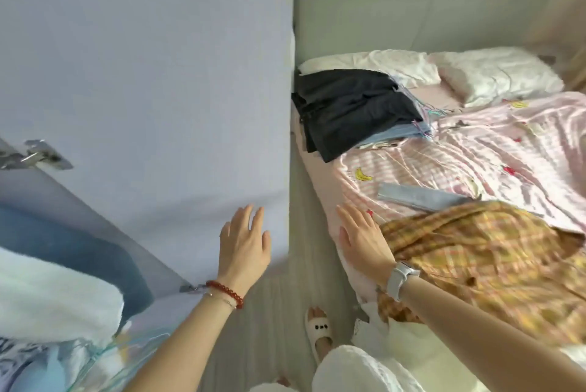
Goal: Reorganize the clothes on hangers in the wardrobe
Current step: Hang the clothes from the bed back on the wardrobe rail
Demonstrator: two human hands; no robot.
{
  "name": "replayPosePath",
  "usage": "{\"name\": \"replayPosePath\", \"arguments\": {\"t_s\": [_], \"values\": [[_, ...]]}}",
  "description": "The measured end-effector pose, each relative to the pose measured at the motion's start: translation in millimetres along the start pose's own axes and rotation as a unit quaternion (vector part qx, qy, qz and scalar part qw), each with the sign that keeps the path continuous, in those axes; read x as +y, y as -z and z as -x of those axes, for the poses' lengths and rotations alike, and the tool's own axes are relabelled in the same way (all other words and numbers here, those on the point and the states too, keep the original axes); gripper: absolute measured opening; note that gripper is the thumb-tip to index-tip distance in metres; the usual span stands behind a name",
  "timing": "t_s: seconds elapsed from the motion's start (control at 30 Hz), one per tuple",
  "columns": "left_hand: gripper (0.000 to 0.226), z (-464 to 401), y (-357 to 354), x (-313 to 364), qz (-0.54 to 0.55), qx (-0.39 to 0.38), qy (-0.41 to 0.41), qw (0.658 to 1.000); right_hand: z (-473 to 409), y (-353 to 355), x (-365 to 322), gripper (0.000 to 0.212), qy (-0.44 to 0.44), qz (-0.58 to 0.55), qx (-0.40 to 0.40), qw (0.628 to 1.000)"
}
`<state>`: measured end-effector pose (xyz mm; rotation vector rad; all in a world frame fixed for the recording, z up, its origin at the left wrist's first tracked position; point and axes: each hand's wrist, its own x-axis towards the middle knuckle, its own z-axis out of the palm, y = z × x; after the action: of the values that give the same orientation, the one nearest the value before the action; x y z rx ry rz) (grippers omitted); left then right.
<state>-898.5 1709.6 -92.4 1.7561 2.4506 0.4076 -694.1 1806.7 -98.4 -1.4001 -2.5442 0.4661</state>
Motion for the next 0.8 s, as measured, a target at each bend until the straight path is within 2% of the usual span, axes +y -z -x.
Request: {"name": "replayPosePath", "arguments": {"t_s": [0.13,0.23,0.4,0.57,0.8], "values": [[0.046,-33.9,-25.7,80.5,0.001,-0.04,-0.137,0.99,45.8,23.7,65.2,0.046,-0.121,-0.017,0.041,0.992],[0.046,-51.9,-49.7,142.6,0.027,-0.082,-0.202,0.976,80.0,33.2,110.6,0.045,-0.212,-0.026,0.062,0.975],[0.046,-71.2,-98.4,251.1,0.011,-0.157,-0.305,0.939,127.7,49.0,196.2,0.045,-0.33,-0.047,0.093,0.938],[0.047,-90.8,-151.6,373.6,-0.002,-0.236,-0.348,0.907,157.4,72.9,311.0,0.046,-0.44,-0.082,0.118,0.886],[0.049,-128.5,-255.9,529.6,-0.013,-0.321,-0.377,0.869,173.8,91.0,484.1,0.044,-0.545,-0.108,0.137,0.82]]}}
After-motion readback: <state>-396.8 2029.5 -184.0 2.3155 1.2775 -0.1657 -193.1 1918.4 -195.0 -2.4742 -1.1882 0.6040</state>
